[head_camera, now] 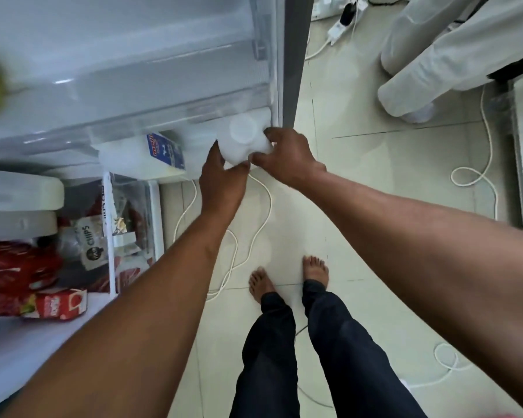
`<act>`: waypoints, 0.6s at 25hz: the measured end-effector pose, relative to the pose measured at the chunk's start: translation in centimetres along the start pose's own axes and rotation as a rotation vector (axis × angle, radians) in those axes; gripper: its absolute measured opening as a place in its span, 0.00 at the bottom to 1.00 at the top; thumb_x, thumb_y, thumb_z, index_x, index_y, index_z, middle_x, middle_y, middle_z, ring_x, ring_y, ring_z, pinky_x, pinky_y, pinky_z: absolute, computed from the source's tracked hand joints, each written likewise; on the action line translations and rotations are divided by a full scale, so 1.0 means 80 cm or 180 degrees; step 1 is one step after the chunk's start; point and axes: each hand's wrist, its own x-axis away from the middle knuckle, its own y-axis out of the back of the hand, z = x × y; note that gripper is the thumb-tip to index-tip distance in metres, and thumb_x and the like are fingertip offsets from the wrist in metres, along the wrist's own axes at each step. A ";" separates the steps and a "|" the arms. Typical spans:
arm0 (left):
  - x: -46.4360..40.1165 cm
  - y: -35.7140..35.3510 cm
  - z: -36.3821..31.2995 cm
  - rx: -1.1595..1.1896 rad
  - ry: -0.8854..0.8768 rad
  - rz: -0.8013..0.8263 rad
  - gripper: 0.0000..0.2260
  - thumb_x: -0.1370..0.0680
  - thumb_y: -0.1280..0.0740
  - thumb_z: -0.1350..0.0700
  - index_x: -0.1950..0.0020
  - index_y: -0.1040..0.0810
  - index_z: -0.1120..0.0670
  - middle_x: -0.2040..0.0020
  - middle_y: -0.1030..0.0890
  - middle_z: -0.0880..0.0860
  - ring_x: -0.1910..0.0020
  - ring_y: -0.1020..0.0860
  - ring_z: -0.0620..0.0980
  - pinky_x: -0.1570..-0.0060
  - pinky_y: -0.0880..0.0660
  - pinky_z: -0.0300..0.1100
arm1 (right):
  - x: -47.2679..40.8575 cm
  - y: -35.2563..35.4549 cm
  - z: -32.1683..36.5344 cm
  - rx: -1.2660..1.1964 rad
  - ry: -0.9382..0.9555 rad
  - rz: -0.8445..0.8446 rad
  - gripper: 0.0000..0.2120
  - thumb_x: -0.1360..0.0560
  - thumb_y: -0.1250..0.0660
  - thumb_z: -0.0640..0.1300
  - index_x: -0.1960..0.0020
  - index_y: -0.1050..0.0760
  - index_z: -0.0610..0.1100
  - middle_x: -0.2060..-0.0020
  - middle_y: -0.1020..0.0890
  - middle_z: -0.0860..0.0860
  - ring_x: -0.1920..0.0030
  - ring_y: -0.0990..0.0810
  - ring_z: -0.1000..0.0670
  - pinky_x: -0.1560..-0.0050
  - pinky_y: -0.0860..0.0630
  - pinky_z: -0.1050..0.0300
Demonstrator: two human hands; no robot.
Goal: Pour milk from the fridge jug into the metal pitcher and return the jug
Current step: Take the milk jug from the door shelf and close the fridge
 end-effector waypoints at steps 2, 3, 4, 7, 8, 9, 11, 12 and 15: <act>0.039 0.006 -0.006 0.0173 -0.0025 0.0035 0.24 0.26 0.27 0.55 0.30 0.24 0.46 0.38 0.16 0.45 0.43 0.18 0.43 0.45 0.23 0.32 | 0.036 0.007 -0.002 -0.0092 0.0093 -0.0126 0.12 0.29 0.23 0.46 0.48 0.16 0.42 0.59 0.16 0.47 0.55 0.19 0.46 0.65 0.35 0.64; 0.054 0.005 -0.004 0.0266 -0.0025 0.0065 0.24 0.26 0.27 0.57 0.30 0.24 0.47 0.39 0.16 0.45 0.45 0.18 0.42 0.50 0.24 0.27 | 0.053 0.009 -0.004 -0.0222 0.0089 -0.0191 0.10 0.29 0.22 0.45 0.50 0.16 0.43 0.62 0.19 0.51 0.59 0.21 0.49 0.66 0.34 0.67; 0.067 0.007 -0.004 0.0360 -0.0022 0.0086 0.24 0.26 0.27 0.60 0.30 0.24 0.48 0.39 0.16 0.47 0.46 0.17 0.42 0.53 0.25 0.25 | 0.071 0.014 -0.003 -0.0353 0.0099 -0.0256 0.08 0.30 0.22 0.44 0.52 0.17 0.46 0.65 0.21 0.54 0.63 0.25 0.54 0.66 0.33 0.70; 0.113 0.023 -0.008 0.0548 0.0042 0.0288 0.25 0.25 0.31 0.67 0.30 0.23 0.50 0.40 0.15 0.47 0.45 0.17 0.40 0.49 0.24 0.28 | 0.133 0.035 0.006 -0.0492 0.0038 -0.0359 0.06 0.29 0.23 0.46 0.58 0.20 0.50 0.67 0.21 0.56 0.65 0.24 0.55 0.64 0.31 0.66; 0.127 0.028 -0.009 0.0611 0.0041 0.0422 0.26 0.25 0.33 0.69 0.30 0.23 0.50 0.38 0.16 0.47 0.42 0.18 0.40 0.44 0.23 0.31 | 0.152 0.043 0.007 -0.0534 -0.0051 -0.0380 0.06 0.28 0.23 0.47 0.56 0.18 0.47 0.64 0.17 0.54 0.62 0.22 0.54 0.61 0.27 0.60; 0.139 0.033 -0.010 0.0660 0.0064 0.0558 0.27 0.25 0.34 0.70 0.29 0.23 0.50 0.36 0.16 0.47 0.38 0.19 0.41 0.39 0.24 0.35 | 0.170 0.054 0.009 -0.0589 -0.0155 -0.0398 0.08 0.28 0.23 0.47 0.55 0.17 0.44 0.62 0.15 0.51 0.60 0.20 0.50 0.59 0.25 0.55; 0.166 0.047 -0.020 0.0673 0.0120 0.0750 0.28 0.23 0.36 0.71 0.28 0.24 0.49 0.34 0.18 0.46 0.36 0.20 0.43 0.34 0.25 0.39 | 0.213 0.083 0.017 -0.0842 -0.0315 -0.0417 0.09 0.28 0.22 0.46 0.56 0.17 0.42 0.63 0.15 0.48 0.63 0.21 0.50 0.61 0.25 0.56; 0.179 0.053 -0.026 0.0668 0.0136 0.0809 0.26 0.22 0.36 0.69 0.28 0.22 0.48 0.35 0.17 0.46 0.37 0.19 0.43 0.34 0.24 0.42 | 0.237 0.101 0.021 -0.0945 -0.0348 -0.0433 0.09 0.29 0.22 0.46 0.57 0.18 0.41 0.64 0.16 0.47 0.64 0.23 0.52 0.62 0.27 0.57; 0.218 0.074 -0.048 0.0743 0.0171 0.0989 0.16 0.21 0.33 0.54 0.34 0.19 0.43 0.38 0.15 0.44 0.40 0.19 0.43 0.35 0.24 0.47 | 0.310 0.154 0.049 -0.1131 -0.0318 -0.0457 0.07 0.29 0.21 0.44 0.59 0.18 0.42 0.67 0.20 0.49 0.66 0.26 0.53 0.63 0.30 0.58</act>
